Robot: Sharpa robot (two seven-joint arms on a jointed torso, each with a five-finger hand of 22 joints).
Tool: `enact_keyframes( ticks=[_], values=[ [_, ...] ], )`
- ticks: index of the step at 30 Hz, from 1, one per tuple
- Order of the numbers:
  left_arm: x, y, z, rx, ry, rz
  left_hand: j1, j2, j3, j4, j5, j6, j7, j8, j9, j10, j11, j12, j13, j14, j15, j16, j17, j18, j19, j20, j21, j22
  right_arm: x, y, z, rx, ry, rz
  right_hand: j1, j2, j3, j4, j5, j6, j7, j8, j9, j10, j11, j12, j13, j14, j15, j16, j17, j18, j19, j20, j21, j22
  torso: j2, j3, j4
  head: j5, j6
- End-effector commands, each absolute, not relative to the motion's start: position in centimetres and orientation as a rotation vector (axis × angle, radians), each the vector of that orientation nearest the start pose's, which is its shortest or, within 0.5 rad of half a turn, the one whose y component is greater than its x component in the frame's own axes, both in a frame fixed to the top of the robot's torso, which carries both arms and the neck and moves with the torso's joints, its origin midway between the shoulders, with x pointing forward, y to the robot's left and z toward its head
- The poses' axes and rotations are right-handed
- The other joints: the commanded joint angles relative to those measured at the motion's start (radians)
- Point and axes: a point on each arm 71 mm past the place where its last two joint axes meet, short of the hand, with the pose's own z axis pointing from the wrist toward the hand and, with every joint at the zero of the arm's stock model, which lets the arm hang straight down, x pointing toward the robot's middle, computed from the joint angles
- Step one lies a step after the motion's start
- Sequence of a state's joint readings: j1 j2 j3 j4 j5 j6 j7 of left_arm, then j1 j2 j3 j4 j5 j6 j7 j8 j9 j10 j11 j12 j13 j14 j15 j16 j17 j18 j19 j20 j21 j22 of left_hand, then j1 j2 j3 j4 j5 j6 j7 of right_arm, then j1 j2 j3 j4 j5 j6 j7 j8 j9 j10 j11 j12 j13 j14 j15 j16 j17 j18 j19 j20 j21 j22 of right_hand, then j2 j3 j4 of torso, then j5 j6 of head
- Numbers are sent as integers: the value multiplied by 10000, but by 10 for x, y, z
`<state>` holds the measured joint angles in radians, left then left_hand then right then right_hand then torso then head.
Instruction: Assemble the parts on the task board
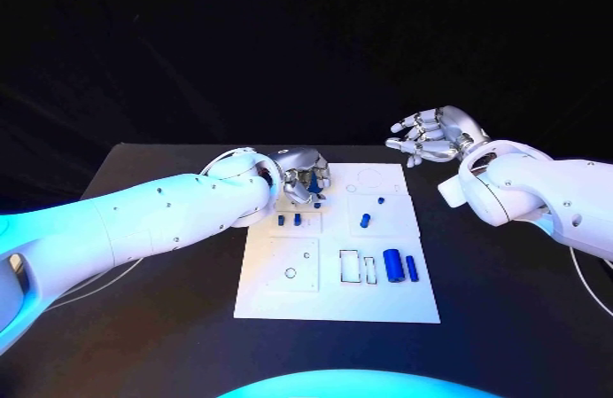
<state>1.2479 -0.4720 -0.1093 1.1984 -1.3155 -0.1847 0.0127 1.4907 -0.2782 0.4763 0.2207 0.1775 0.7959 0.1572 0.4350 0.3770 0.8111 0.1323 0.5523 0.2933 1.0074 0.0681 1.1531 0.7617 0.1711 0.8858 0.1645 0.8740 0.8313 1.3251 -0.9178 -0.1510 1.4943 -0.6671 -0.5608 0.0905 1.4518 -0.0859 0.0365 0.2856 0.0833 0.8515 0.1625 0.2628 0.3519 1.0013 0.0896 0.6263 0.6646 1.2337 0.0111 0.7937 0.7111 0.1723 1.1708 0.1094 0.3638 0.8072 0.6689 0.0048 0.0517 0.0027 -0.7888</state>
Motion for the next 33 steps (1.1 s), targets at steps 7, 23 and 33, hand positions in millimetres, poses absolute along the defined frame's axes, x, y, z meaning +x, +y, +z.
enact_keyframes(
  ticks=[7,23,33],
  values=[
    [528,79,-217,3889,18527,-7455,-71,-65,36,-60,-52,159,-1,-105,-86,4,14,-93,-129,27,7,267,-19,106,-47,40,137,107,505,-264,-155,6134,14394,9555,157,-463,1509,31,1936,3,314,-9,-276,491,301,-2927,-3400,-829,412,-3976,-1386,67,-558,482,-2337,-2481,11,-11,-15,-13,-41],
    [532,80,-223,4047,18665,-7056,-46,-25,295,-179,-31,594,-56,-178,-213,331,-55,-116,-355,192,-46,758,28,120,-58,12,338,321,507,-263,-157,6467,14364,9793,-281,-1237,3756,-331,2012,-255,797,-464,-634,393,858,-4479,-5803,-1855,1164,-6419,-3160,99,-1843,1253,-3009,-4849,19,-27,-5,-47,-104],
    [535,85,-228,3929,18888,-6904,-74,-12,490,-240,-28,691,-29,-304,-300,515,-98,-133,-463,451,-84,1092,235,122,-35,-23,480,453,507,-263,-157,6513,14395,9782,-371,-1260,3846,-430,2110,-261,825,-441,-634,301,895,-4525,-5933,-1902,1204,-6537,-3286,99,-1909,1293,-3008,-5048,7,-14,-19,-23,-154]
  ],
)
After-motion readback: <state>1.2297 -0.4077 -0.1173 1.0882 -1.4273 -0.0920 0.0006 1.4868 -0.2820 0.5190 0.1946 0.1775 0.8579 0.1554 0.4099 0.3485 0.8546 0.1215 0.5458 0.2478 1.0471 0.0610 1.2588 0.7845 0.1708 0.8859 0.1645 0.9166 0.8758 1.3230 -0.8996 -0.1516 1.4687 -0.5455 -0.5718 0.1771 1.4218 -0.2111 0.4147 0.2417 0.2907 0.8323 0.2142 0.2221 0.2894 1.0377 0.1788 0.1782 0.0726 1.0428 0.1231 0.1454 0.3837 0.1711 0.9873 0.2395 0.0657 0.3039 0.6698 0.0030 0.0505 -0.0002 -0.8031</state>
